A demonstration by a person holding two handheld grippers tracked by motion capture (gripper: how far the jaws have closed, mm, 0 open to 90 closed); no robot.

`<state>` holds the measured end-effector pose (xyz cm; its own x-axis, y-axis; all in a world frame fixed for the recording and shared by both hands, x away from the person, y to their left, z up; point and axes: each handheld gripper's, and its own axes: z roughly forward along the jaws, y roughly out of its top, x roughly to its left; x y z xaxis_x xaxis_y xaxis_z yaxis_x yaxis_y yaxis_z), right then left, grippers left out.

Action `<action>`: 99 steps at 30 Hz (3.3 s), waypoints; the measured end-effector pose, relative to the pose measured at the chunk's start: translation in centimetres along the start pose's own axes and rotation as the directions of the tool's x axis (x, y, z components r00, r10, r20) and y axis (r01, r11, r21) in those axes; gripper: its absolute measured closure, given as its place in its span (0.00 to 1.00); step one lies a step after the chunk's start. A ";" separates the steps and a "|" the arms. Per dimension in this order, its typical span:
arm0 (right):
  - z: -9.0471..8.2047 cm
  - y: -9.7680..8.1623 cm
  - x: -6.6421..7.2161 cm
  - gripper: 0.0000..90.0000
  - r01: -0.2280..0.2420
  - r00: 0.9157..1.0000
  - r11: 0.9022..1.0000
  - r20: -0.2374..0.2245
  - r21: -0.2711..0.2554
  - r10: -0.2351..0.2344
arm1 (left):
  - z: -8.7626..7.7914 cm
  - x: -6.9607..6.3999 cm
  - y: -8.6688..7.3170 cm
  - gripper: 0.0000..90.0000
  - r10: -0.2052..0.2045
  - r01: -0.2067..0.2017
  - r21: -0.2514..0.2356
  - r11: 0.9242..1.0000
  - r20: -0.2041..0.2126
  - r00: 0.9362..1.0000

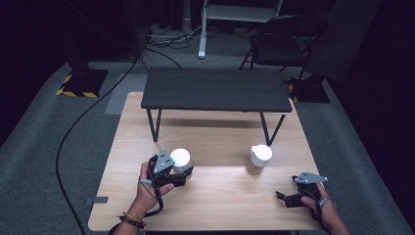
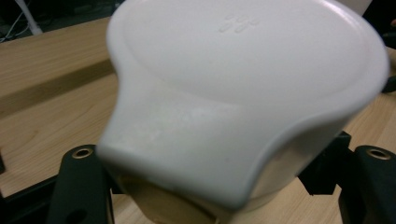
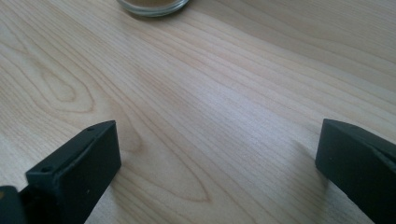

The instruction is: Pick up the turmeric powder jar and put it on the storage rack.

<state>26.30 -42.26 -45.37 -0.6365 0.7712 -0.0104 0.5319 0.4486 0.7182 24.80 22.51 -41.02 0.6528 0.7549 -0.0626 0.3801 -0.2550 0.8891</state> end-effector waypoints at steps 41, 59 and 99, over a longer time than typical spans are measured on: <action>0.0 0.0 0.0 0.00 0.000 1.000 1.000 0.000 0.000 0.000 | -2.5 -0.7 8.2 0.34 0.012 -0.019 -0.051 0.999 -0.131 0.991; 0.0 0.0 0.0 0.00 0.000 1.000 1.000 0.000 0.000 0.000 | -2.5 -0.4 14.6 0.34 0.011 -0.024 -0.099 0.995 -0.132 0.991; 0.0 0.0 0.0 0.00 0.000 1.000 1.000 0.000 -0.001 0.000 | 3.7 2.4 22.2 0.34 -0.042 0.021 -0.099 0.995 -0.217 0.975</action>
<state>26.29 -42.26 -45.38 -0.6366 0.7711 -0.0107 0.5311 0.4485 0.7188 37.26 16.43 -23.12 0.4786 0.8780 0.0002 0.3269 -0.1784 0.9281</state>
